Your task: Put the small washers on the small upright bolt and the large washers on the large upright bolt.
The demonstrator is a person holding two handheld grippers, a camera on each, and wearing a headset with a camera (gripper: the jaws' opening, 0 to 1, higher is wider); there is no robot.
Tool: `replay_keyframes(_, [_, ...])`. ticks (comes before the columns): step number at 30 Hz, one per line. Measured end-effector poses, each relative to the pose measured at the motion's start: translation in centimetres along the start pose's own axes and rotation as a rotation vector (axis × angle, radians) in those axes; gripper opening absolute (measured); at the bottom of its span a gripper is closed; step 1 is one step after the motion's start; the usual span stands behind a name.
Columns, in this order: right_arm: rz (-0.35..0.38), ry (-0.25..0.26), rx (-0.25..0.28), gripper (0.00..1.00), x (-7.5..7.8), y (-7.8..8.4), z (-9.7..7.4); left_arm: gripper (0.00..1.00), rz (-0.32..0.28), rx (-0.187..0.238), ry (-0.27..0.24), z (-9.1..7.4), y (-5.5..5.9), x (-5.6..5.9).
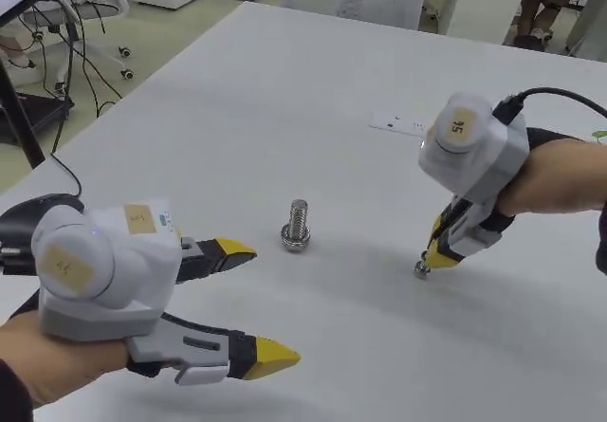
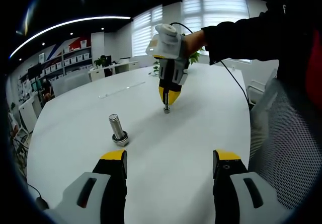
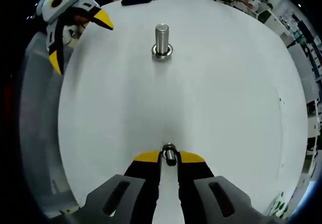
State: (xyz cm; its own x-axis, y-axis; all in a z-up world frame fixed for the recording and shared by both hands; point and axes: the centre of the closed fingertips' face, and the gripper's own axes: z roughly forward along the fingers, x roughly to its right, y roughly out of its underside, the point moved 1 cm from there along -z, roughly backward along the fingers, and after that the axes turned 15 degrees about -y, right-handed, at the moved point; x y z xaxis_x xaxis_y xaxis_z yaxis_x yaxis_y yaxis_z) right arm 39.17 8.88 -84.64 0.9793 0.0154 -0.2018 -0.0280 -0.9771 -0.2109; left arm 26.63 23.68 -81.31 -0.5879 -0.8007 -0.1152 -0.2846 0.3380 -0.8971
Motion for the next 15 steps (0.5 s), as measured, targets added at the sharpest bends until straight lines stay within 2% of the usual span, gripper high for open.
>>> replay_keyframes(15, [0.002,-0.003,0.000,0.14,0.06,0.23,0.96,0.69,-0.001,-0.011,0.000,0.21,0.24,-0.06])
